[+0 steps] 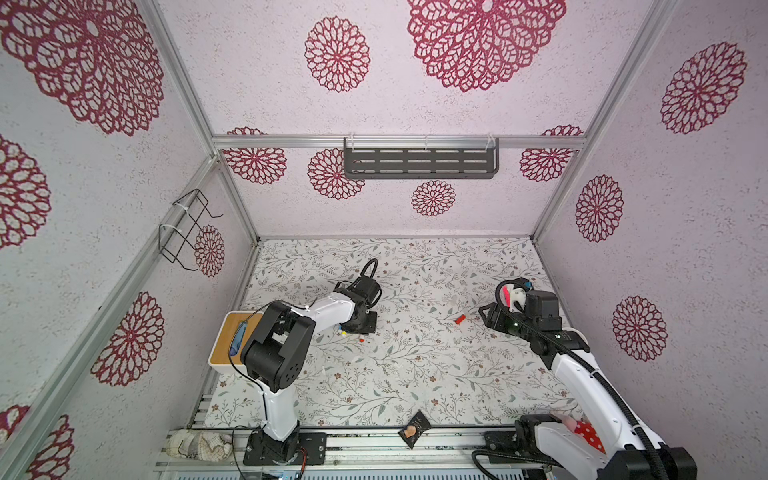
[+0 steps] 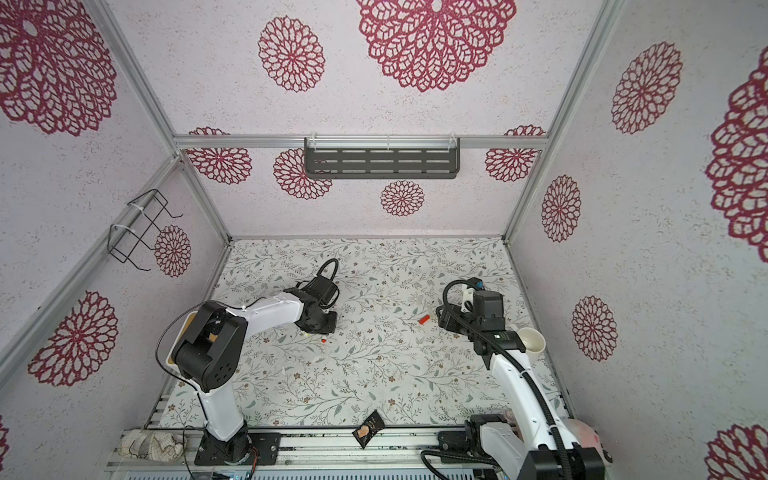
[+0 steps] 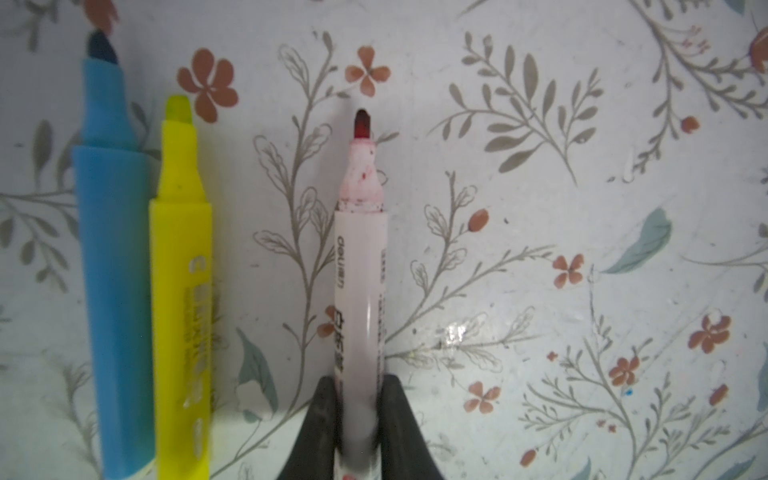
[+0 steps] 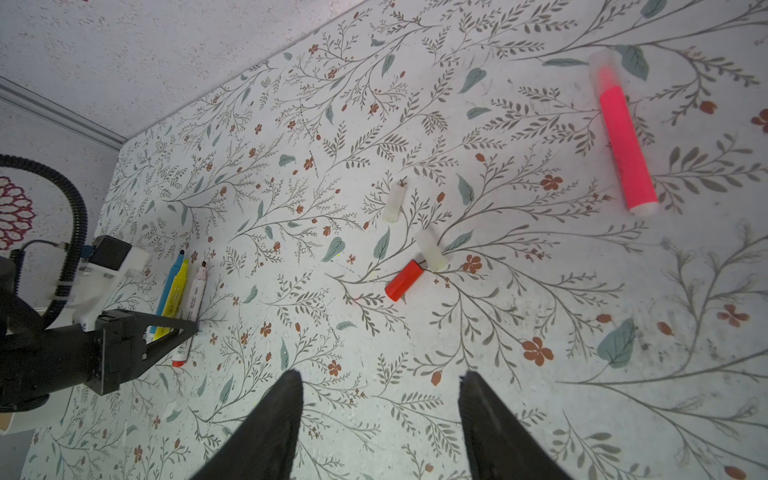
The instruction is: Insert the pens into the pen caps
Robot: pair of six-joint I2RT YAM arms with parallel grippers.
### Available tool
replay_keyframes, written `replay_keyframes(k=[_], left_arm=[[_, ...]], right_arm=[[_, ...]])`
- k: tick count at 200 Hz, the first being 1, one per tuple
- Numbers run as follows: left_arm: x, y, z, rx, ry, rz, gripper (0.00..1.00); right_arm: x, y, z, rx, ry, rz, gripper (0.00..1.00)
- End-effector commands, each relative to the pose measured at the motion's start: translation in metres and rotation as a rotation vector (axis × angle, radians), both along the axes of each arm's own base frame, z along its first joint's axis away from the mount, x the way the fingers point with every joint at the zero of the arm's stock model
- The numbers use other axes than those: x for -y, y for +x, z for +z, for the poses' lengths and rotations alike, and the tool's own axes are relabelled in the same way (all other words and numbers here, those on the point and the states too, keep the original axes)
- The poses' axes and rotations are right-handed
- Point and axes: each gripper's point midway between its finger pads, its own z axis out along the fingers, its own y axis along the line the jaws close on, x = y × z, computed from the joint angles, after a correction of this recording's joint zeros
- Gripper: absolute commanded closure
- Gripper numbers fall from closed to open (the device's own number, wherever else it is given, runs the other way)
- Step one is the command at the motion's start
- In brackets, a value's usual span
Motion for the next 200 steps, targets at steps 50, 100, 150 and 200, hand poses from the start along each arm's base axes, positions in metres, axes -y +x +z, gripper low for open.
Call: replay_keyframes(k=[50, 100, 150, 200], left_arm=[[0.02, -0.016, -0.003, -0.005, -0.08, -0.076, 1.0], [0.046, -0.013, 0.054, 0.161, -0.253, -0.155, 1.0], [0.076, -0.031, 0.117, 0.328, -0.505, -0.276, 1.0], [0.091, -0.052, 0.154, 0.414, -0.65, -0.373, 1.0]], right_arm=[[-0.011, -0.003, 0.023, 0.048, 0.068, 0.026, 0.36], [-0.026, -0.002, 0.044, 0.094, 0.157, 0.082, 0.36], [-0.05, -0.011, 0.056, 0.141, 0.272, 0.202, 0.36], [-0.092, -0.02, 0.065, 0.185, 0.323, 0.349, 0.34]])
